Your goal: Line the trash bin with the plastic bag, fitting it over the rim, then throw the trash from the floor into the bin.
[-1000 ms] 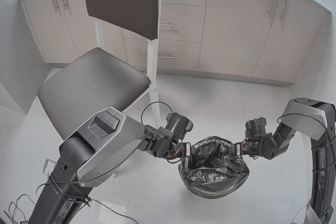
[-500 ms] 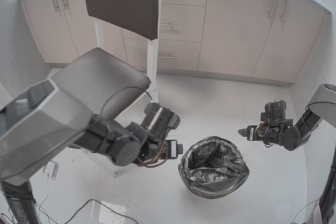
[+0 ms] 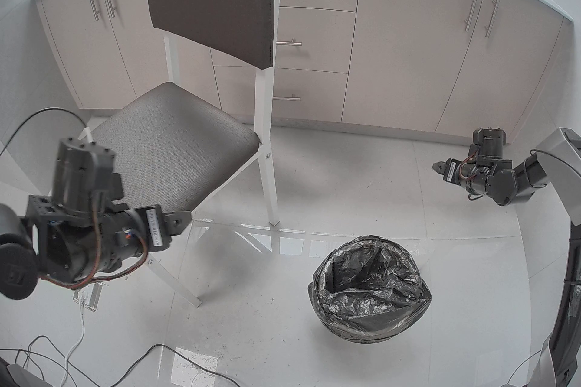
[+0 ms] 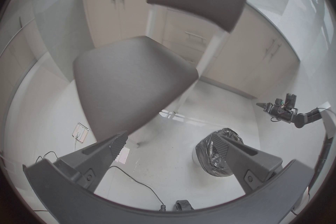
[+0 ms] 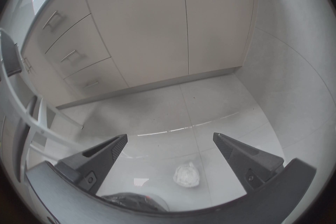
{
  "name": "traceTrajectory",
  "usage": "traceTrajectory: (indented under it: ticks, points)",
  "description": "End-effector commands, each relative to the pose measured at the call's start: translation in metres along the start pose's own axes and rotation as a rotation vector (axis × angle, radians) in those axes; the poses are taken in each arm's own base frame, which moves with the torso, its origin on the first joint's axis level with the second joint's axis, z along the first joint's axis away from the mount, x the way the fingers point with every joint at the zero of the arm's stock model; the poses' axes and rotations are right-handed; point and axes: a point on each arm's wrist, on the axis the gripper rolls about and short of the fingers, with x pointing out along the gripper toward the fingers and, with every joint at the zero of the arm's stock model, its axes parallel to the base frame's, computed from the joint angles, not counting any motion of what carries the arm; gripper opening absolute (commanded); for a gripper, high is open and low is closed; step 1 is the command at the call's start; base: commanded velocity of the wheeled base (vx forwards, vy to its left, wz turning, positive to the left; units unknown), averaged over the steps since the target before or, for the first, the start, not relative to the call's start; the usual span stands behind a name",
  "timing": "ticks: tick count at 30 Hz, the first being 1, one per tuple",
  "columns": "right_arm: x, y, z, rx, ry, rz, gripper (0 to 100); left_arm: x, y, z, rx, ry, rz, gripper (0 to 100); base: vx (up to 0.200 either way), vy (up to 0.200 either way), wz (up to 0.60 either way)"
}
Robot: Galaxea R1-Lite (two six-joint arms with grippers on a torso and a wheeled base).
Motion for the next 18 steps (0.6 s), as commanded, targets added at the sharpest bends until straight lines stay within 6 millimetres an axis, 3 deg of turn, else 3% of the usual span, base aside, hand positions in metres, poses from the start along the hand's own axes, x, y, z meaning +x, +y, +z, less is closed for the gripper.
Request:
traceTrajectory:
  ticks: [1,8,11,12,13,14,16,18]
  points:
    - [0.142,-0.067,-0.068,0.119,0.142,-0.137,100,-0.077,0.086,-0.041,-0.153,-0.189,0.067,100,0.000,0.000,0.00]
    - [0.147,-0.080,-0.117,0.035,0.369,-0.210,100,-0.066,0.093,-0.049,-0.221,-0.208,0.063,100,0.000,0.000,0.00]
    - [0.155,-0.093,-0.152,-0.048,0.433,-0.283,100,-0.065,0.096,-0.053,-0.225,-0.206,0.074,100,0.000,0.000,0.00]
    - [0.155,-0.093,-0.152,-0.048,0.433,-0.283,100,-0.065,0.096,-0.053,-0.225,-0.206,0.074,100,0.000,0.000,0.00]
    - [0.159,-0.101,-0.181,-0.066,0.489,-0.322,100,-0.066,0.096,-0.053,-0.224,-0.210,0.072,100,0.000,0.000,0.00]
    - [0.160,-0.105,-0.195,-0.074,0.514,-0.346,100,-0.066,0.096,-0.053,-0.224,-0.214,0.071,100,0.000,0.000,0.00]
    - [0.161,-0.108,-0.210,-0.089,0.543,-0.383,100,-0.066,0.096,-0.053,-0.224,-0.214,0.071,100,0.000,0.000,0.00]
    - [0.161,-0.108,-0.210,-0.093,0.545,-0.394,100,-0.066,0.096,-0.053,-0.224,-0.213,0.069,100,0.000,0.000,0.00]
